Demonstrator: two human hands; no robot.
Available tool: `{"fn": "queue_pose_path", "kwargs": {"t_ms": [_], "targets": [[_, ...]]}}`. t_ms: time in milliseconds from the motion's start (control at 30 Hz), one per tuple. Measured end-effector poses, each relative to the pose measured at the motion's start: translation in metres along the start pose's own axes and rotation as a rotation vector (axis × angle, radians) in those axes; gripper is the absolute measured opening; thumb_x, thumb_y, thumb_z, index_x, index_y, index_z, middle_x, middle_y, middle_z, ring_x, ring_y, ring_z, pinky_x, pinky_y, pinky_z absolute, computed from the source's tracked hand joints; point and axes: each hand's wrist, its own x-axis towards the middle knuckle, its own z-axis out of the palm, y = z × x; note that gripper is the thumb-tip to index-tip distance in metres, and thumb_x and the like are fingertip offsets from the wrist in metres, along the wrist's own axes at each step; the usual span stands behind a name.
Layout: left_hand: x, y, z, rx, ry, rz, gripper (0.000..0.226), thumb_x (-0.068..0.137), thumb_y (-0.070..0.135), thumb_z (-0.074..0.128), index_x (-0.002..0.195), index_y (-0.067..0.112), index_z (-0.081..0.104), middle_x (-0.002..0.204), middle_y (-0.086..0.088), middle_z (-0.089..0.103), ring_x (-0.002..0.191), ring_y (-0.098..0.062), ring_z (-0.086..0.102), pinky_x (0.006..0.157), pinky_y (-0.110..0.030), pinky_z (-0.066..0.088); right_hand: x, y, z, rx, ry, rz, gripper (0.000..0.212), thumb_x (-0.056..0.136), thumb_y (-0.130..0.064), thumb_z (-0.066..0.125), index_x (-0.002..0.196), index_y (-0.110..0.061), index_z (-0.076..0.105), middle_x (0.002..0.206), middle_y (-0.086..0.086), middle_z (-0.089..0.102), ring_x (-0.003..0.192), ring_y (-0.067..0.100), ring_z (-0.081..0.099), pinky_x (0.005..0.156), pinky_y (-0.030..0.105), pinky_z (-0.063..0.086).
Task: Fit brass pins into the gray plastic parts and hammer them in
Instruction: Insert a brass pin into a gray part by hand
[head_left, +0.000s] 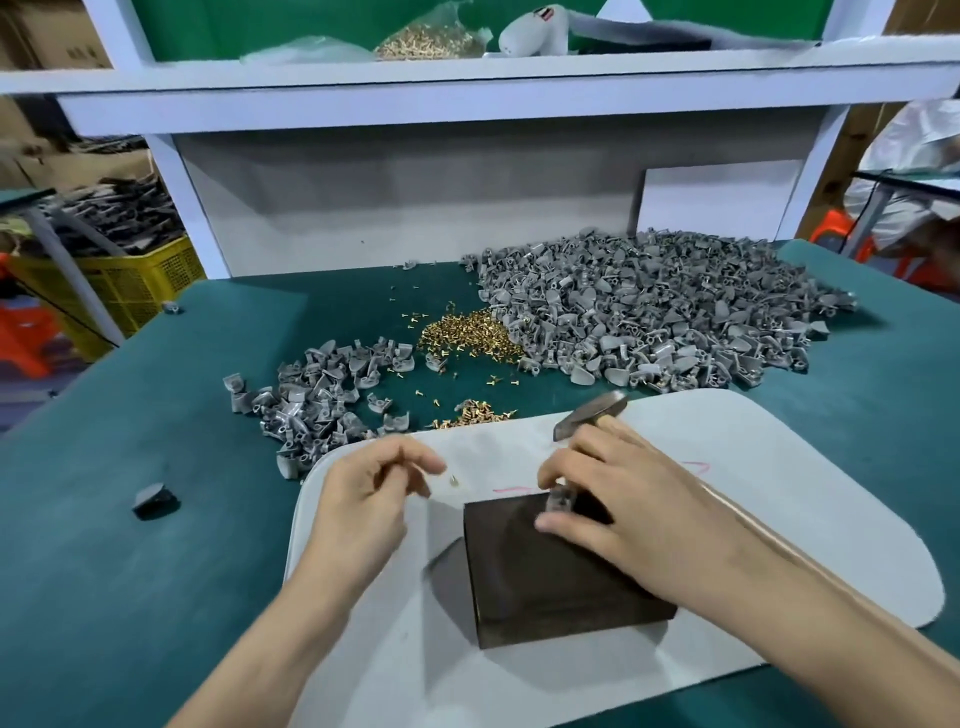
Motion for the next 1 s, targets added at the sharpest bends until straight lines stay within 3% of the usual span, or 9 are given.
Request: {"fn": "queue_pose_path", "kwargs": {"t_ms": [100, 233, 333, 400, 467, 533, 667, 833, 1000], "targets": [[0.002, -0.005, -0.002, -0.015, 0.034, -0.025, 0.052, 0.075, -0.022, 0.031, 0.047, 0.017, 0.050, 0.046, 0.006, 0.045, 0.045, -0.002, 0.036, 0.044, -0.010, 0.027, 0.000, 0.005, 0.003, 0.170, 0.165, -0.036, 0.014, 0.082, -0.034, 0.070, 0.089, -0.027, 0.060, 0.092, -0.014, 0.050, 0.083, 0.004, 0.051, 0.077, 0.031, 0.045], [0.006, -0.004, -0.005, -0.109, 0.066, -0.035, 0.053, 0.073, -0.023, 0.028, 0.048, 0.019, 0.048, 0.042, 0.006, 0.039, 0.043, -0.001, 0.031, 0.043, -0.011, 0.024, 0.008, 0.001, -0.001, 0.499, 0.340, 0.090, 0.040, 0.073, -0.012, 0.078, 0.089, -0.038, 0.052, 0.092, -0.017, 0.060, 0.075, 0.009, 0.060, 0.066, 0.021, 0.049], [0.001, 0.005, -0.003, -0.271, 0.047, -0.024, 0.051, 0.080, -0.019, 0.030, 0.063, 0.020, 0.057, 0.047, 0.003, 0.042, 0.044, -0.004, 0.032, 0.042, -0.013, 0.026, 0.022, -0.007, -0.004, 0.795, 0.347, 0.089, 0.048, 0.074, 0.001, 0.074, 0.091, -0.038, 0.050, 0.094, -0.011, 0.066, 0.069, 0.010, 0.061, 0.065, 0.021, 0.051], [-0.007, 0.012, 0.001, -0.303, -0.003, 0.055, 0.030, 0.085, -0.002, 0.042, 0.085, 0.021, 0.062, 0.059, -0.002, 0.054, 0.048, -0.008, 0.042, 0.044, -0.017, 0.034, 0.029, -0.017, 0.000, 0.910, 0.329, 0.049, 0.045, 0.076, 0.007, 0.070, 0.089, -0.032, 0.053, 0.095, -0.007, 0.069, 0.068, 0.012, 0.058, 0.065, 0.023, 0.052], [-0.014, 0.019, 0.006, -0.304, -0.069, 0.106, 0.021, 0.085, 0.020, 0.054, 0.103, 0.027, 0.063, 0.076, -0.004, 0.062, 0.056, -0.013, 0.053, 0.050, -0.022, 0.044, 0.030, -0.027, 0.005, 0.961, 0.329, 0.015, 0.039, 0.077, 0.008, 0.069, 0.089, -0.028, 0.057, 0.095, -0.004, 0.069, 0.070, 0.014, 0.058, 0.068, 0.024, 0.053], [-0.017, 0.022, 0.010, -0.292, -0.109, 0.127, 0.027, 0.084, 0.031, 0.059, 0.110, 0.038, 0.062, 0.088, -0.002, 0.064, 0.066, -0.014, 0.061, 0.058, -0.023, 0.050, 0.030, -0.031, 0.009, 0.979, 0.332, -0.012, 0.035, 0.077, 0.005, 0.070, 0.089, -0.027, 0.061, 0.095, -0.004, 0.070, 0.075, 0.013, 0.062, 0.071, 0.022, 0.053], [-0.018, 0.025, 0.014, -0.238, -0.086, 0.206, 0.025, 0.088, 0.025, 0.061, 0.109, 0.037, 0.065, 0.090, 0.012, 0.066, 0.075, -0.007, 0.064, 0.065, -0.018, 0.052, 0.030, -0.031, 0.012, 1.185, 0.315, 0.047, 0.023, 0.075, -0.001, 0.073, 0.086, -0.021, 0.068, 0.082, -0.006, 0.071, 0.076, 0.006, 0.066, 0.063, 0.015, 0.052], [-0.016, 0.022, 0.012, -0.240, -0.040, 0.198, 0.025, 0.086, 0.019, 0.060, 0.106, 0.034, 0.066, 0.087, 0.009, 0.067, 0.074, -0.006, 0.063, 0.068, -0.021, 0.052, 0.030, -0.034, 0.019, 1.504, 0.251, 0.128, 0.021, 0.060, -0.015, 0.073, 0.081, -0.013, 0.074, 0.081, 0.012, 0.071, 0.071, 0.020, 0.070, 0.065, 0.026, 0.057], [-0.014, 0.021, 0.009, -0.235, -0.090, 0.204, 0.016, 0.086, 0.024, 0.063, 0.100, 0.033, 0.066, 0.087, 0.011, 0.068, 0.075, -0.005, 0.064, 0.068, -0.019, 0.051, 0.029, -0.031, 0.020, 1.560, 0.191, 0.144, 0.019, 0.057, -0.014, 0.073, 0.077, -0.011, 0.074, 0.073, 0.011, 0.069, 0.066, 0.018, 0.068, 0.061, 0.025, 0.056]]}}
